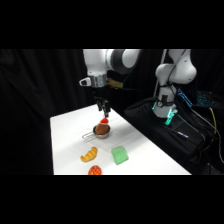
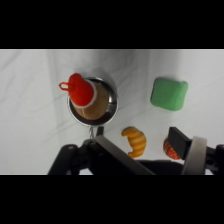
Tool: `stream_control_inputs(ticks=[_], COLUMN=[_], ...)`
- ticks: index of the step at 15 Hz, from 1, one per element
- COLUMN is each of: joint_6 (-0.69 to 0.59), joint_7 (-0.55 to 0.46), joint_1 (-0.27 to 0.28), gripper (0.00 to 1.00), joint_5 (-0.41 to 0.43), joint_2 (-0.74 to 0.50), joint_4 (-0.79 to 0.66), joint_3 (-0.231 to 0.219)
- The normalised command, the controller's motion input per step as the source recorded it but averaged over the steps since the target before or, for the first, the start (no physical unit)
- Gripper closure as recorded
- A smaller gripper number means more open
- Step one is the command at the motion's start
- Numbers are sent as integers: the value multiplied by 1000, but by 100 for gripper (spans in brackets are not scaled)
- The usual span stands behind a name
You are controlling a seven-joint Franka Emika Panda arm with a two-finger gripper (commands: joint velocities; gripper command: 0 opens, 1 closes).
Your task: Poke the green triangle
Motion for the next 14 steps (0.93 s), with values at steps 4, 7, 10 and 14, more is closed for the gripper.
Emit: stream_control_inputs(ticks=[4, 7, 10, 14], joint_6=[-23, 2, 51, 94], joint_7=[86, 254, 306, 309], joint_1=[-2, 68, 121, 142], gripper=[0, 0, 0, 0], joint_5=[19, 12, -4, -70], joint_2=[7, 10, 45, 101], joint_4=[11, 7, 32, 71], joint_3=[32, 76, 101, 97])
